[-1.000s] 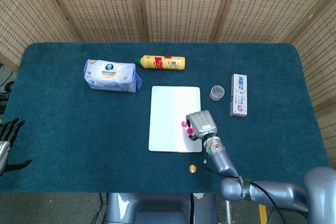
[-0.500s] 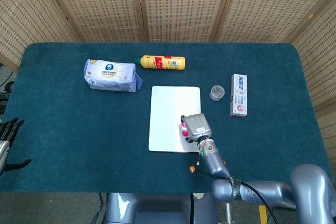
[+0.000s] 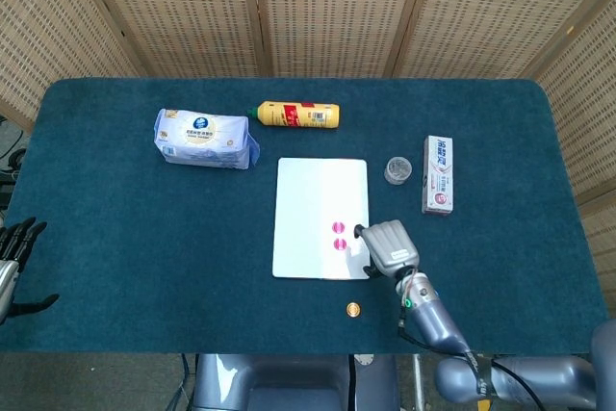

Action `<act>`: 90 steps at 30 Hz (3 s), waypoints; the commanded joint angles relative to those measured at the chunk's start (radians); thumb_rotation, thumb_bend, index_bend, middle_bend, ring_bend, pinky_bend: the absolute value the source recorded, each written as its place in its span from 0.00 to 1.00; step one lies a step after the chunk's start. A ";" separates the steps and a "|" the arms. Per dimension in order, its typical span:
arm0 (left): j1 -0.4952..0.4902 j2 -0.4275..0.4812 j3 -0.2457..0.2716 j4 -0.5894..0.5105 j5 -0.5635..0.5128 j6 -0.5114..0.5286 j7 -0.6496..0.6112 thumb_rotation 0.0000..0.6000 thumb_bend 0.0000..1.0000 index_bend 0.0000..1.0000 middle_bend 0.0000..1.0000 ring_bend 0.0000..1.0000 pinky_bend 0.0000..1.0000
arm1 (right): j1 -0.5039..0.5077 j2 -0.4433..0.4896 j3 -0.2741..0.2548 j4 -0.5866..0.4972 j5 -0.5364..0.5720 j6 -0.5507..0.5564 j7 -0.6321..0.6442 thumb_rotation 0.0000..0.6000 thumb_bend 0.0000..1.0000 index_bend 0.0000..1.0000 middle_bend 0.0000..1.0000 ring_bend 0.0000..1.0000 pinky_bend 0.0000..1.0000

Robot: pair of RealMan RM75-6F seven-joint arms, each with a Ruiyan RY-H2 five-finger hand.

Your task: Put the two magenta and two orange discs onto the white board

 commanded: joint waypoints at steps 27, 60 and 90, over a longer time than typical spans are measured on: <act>0.009 -0.004 0.004 -0.004 0.011 0.019 0.011 1.00 0.00 0.00 0.00 0.00 0.00 | -0.313 0.043 -0.208 0.189 -0.495 0.024 0.357 1.00 0.34 0.40 0.85 0.87 1.00; 0.008 -0.006 0.003 -0.005 0.008 0.015 0.018 1.00 0.00 0.00 0.00 0.00 0.00 | -0.376 -0.007 -0.150 0.280 -0.534 -0.039 0.362 1.00 0.34 0.41 0.85 0.87 1.00; 0.007 -0.006 0.001 -0.006 0.002 0.010 0.020 1.00 0.00 0.00 0.00 0.00 0.00 | -0.356 0.025 -0.062 0.205 -0.500 -0.110 0.404 1.00 0.36 0.56 0.85 0.87 1.00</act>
